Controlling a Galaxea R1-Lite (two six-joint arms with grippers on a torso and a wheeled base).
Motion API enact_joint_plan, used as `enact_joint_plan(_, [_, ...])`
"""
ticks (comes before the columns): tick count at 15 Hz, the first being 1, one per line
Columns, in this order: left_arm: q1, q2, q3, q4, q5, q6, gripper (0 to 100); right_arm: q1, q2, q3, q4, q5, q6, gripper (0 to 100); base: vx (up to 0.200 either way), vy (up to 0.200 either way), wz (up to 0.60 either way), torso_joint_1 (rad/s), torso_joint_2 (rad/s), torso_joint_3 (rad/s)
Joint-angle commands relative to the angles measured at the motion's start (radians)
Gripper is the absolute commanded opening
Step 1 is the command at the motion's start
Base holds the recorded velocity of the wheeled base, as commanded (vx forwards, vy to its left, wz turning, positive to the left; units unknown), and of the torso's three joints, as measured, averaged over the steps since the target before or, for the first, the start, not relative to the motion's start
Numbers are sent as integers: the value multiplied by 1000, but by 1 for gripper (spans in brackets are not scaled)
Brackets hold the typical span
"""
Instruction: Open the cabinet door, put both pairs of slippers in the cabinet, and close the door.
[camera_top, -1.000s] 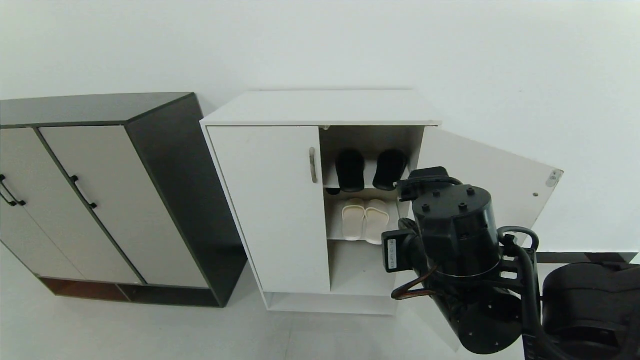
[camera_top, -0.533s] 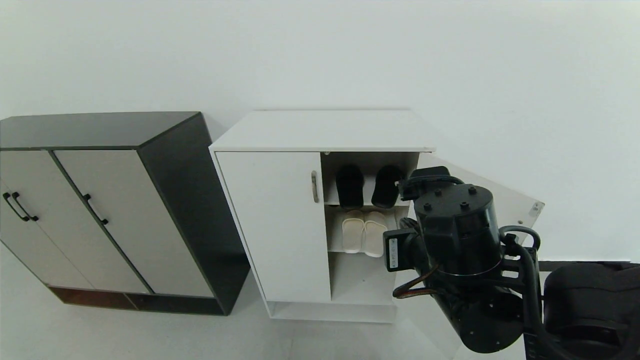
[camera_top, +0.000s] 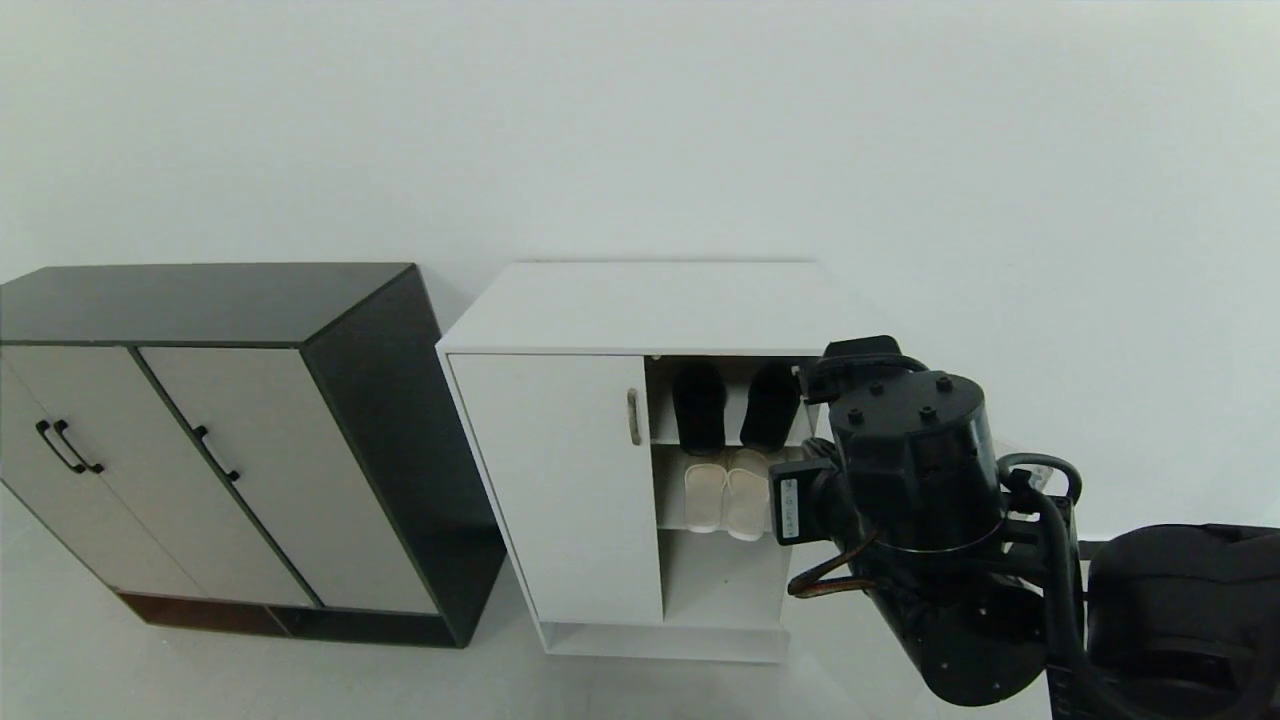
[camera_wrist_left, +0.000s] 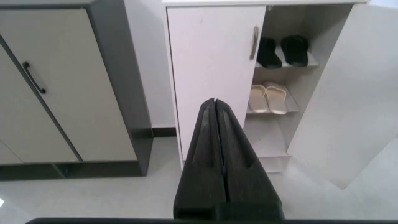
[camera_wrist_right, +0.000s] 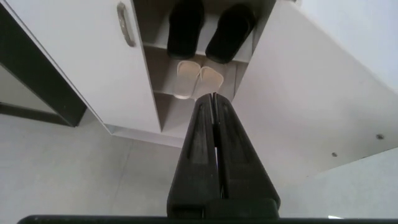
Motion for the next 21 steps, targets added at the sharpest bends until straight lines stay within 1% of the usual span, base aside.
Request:
enact_joint_plan(1, [0,1,0,0,0,0,0,-3,2,0,0,0,0,0,0,0,0,266,-598,-330])
enact_joint_plan(5, [0,1,0,0,-2,5,0,-35,0,5,-3,0,0,0,0,0,0,240,-541,-290])
enact_joint_plan(7, [0,1,0,0,-2,3,0,-35,0,9,-2,0,0,0,0,0,0,151,-351,-185])
enact_joint_plan(12, [0,1,0,0,-2,1,0,-36,10,14,-2,0,-1,0,0,0,0,10,-16,-10])
enact_joint_plan(18, [0,1,0,0,-2,0,0,-53,13,12,-2,0,-1,0,0,0,-600,1,-1,0])
enact_joint_plan(20, [0,1,0,0,-2,1,0,-84,23,6,-3,1,-3,0,0,0,-600,-2,2,2])
enact_joint_plan(21, [0,1,0,0,-2,3,0,-107,31,3,-5,5,-14,0,0,0,0,0,0,0])
